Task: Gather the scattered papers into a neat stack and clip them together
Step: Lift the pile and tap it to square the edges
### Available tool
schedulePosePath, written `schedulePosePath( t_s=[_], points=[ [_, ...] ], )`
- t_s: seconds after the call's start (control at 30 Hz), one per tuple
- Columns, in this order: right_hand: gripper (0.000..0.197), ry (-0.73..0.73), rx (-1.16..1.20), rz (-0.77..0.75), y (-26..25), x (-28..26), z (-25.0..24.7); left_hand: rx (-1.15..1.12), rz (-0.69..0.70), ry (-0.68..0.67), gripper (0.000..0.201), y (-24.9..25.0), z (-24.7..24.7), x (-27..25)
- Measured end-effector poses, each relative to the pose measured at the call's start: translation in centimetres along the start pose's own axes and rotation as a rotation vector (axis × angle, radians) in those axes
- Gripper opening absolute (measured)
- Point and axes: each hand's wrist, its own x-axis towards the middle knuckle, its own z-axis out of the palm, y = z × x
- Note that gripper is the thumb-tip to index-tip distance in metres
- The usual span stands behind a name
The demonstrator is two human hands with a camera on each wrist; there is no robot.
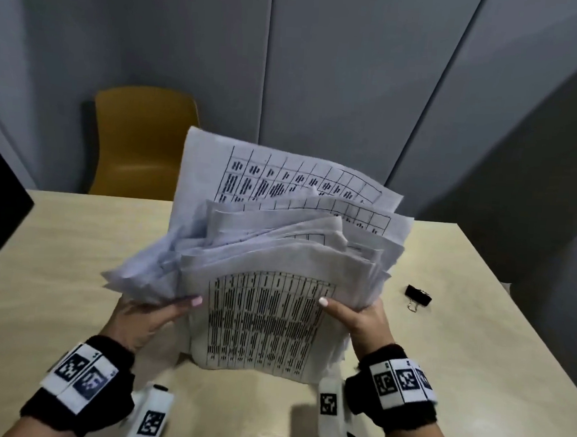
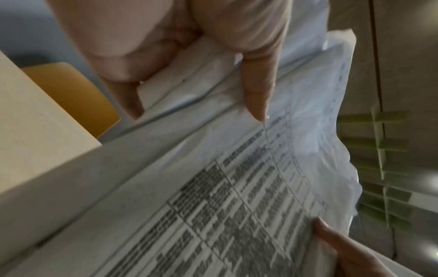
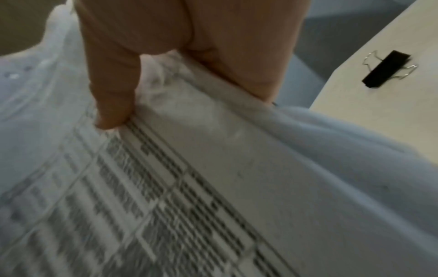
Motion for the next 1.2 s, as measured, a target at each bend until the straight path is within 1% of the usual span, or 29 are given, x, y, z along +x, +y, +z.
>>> schedulePosePath(
  t_s=[0.03,0.07,0.13,0.17,0.27,0.3,0.37,0.4,0.43,0.5,0.57,0.63,0.67,0.7,0.77,0.83,0.9,0.93,1.0,1.03,1.07,1.1,1.13,1.2],
  points=[
    [0.039,-0.002,-0.019,0.008,0.3,0.0,0.4,-0.019,0.005,-0.001,0.041,-0.1,0.6,-0.3],
    [0.039,-0.005,-0.031,0.002,0.6,0.0,0.9,-0.039,-0.006,0.015,0.039,-0.1,1.3,-0.6],
    [0.037,-0.026,-0.018,-0.023,0.3,0.0,1.9,-0.058,-0.028,0.052,0.029,0.3,1.9,-1.1],
    [0.036,-0.045,-0.001,-0.045,0.0,0.1,2.1,-0.048,-0.013,0.060,0.026,0.6,1.7,-1.0],
    [0.034,-0.064,0.037,-0.103,-0.9,-0.1,1.2,-0.046,0.064,0.052,0.031,1.3,0.3,0.0],
    [0.041,-0.050,0.031,-0.113,-0.9,-0.2,0.7,-0.030,0.097,0.016,0.035,1.4,-0.2,0.1],
    [0.067,-0.035,-0.017,-0.100,-0.7,-0.4,0.0,-0.040,0.151,-0.075,0.042,1.7,-1.2,-0.1],
    [0.074,-0.032,-0.039,-0.087,-0.7,-0.5,0.0,-0.060,0.163,-0.117,0.046,1.6,-1.2,-0.3],
    [0.073,-0.048,-0.054,-0.079,-0.5,-0.5,0.2,-0.082,0.163,-0.146,0.050,1.5,-1.1,-0.6],
    [0.063,-0.100,-0.073,-0.083,-0.6,-0.5,1.0,-0.119,0.142,-0.172,0.057,1.6,-0.2,-1.0],
    [0.061,-0.130,-0.085,-0.106,-0.9,-0.5,1.8,-0.129,0.141,-0.188,0.062,1.4,0.2,-0.8],
    [0.060,-0.102,-0.059,-0.121,-1.0,-0.3,1.6,-0.107,0.144,-0.163,0.054,1.3,-0.4,-0.2],
    [0.059,-0.075,-0.024,-0.110,-1.1,-0.2,1.4,-0.096,0.146,-0.129,0.056,1.1,-1.0,0.0],
    [0.059,-0.057,0.009,-0.096,-0.9,-0.2,1.0,-0.073,0.139,-0.118,0.062,1.0,-1.4,0.1],
    [0.062,-0.057,-0.002,-0.077,-0.7,-0.2,1.0,-0.040,0.130,-0.089,0.067,0.9,-1.5,-0.1],
    [0.057,-0.087,-0.044,-0.077,-0.6,-0.4,1.6,-0.045,0.112,-0.120,0.057,1.0,-0.7,-0.4],
    [0.047,-0.095,-0.043,-0.084,-0.5,-0.6,1.9,-0.056,0.091,-0.071,0.039,1.0,-0.4,-0.5],
    [0.045,-0.079,-0.036,-0.079,-0.3,-0.6,1.7,-0.058,0.091,-0.045,0.034,0.9,-0.6,-0.5],
    [0.044,-0.053,-0.028,-0.043,0.2,-0.6,0.9,-0.018,0.091,-0.025,0.059,0.6,-1.2,-0.3],
    [0.040,-0.052,-0.044,-0.015,0.6,-0.7,0.7,-0.006,0.079,-0.028,0.063,0.5,-1.1,-0.3],
    [0.032,-0.052,-0.060,0.008,0.9,-0.7,0.8,-0.003,0.055,-0.030,0.059,0.3,-0.8,-0.4],
    [0.023,-0.047,-0.067,0.011,1.2,-0.7,1.0,-0.012,0.053,-0.047,0.049,0.1,-0.4,-0.5],
    [0.022,-0.036,-0.071,-0.002,1.3,-0.6,1.3,-0.003,0.051,-0.030,0.042,0.0,0.0,-0.5],
    [0.022,-0.042,-0.054,-0.031,0.9,-0.5,1.8,0.040,0.076,0.024,0.039,0.4,0.4,-0.3]
  ],
)
